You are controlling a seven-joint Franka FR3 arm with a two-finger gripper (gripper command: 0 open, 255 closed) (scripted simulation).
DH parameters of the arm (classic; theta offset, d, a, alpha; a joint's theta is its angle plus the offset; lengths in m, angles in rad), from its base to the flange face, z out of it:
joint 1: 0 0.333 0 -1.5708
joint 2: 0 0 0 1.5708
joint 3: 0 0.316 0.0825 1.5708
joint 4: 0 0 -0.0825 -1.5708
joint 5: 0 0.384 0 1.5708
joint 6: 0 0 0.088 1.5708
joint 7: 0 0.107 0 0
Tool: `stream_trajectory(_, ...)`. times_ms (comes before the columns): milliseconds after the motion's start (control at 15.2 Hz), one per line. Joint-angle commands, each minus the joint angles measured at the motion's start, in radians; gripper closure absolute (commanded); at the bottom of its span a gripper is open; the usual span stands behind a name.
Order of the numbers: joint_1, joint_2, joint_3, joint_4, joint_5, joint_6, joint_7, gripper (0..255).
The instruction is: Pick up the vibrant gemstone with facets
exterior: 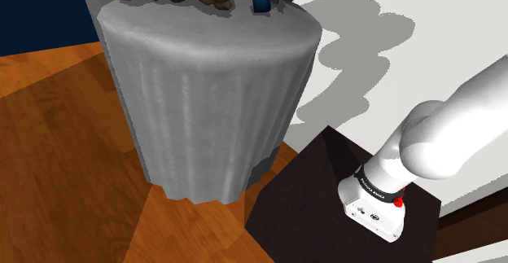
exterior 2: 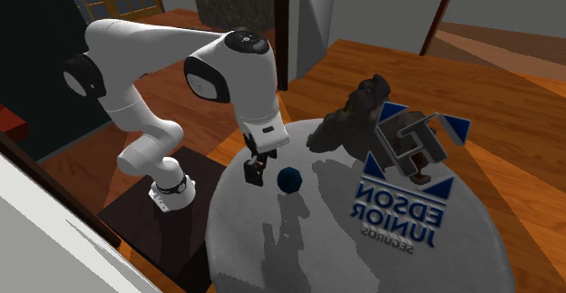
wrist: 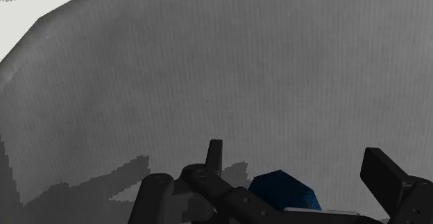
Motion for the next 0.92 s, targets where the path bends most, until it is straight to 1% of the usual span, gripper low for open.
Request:
stream_trajectory(0, 0.004, 0.075, -0.001, 0.101, 0.007, -0.022, -0.02, 0)
stream_trajectory(198, 0.01, 0.203, 0.003, 0.279, 0.018, -0.067, -0.042, 0)
stream_trajectory(264, 0.01, 0.212, 0.004, 0.292, 0.019, -0.071, -0.044, 0)
stream_trajectory(726, 0.011, 0.18, 0.005, 0.149, 0.017, 0.041, -0.049, 0)
stream_trajectory(858, 0.011, 0.18, 0.005, 0.148, 0.017, 0.041, -0.049, 0)
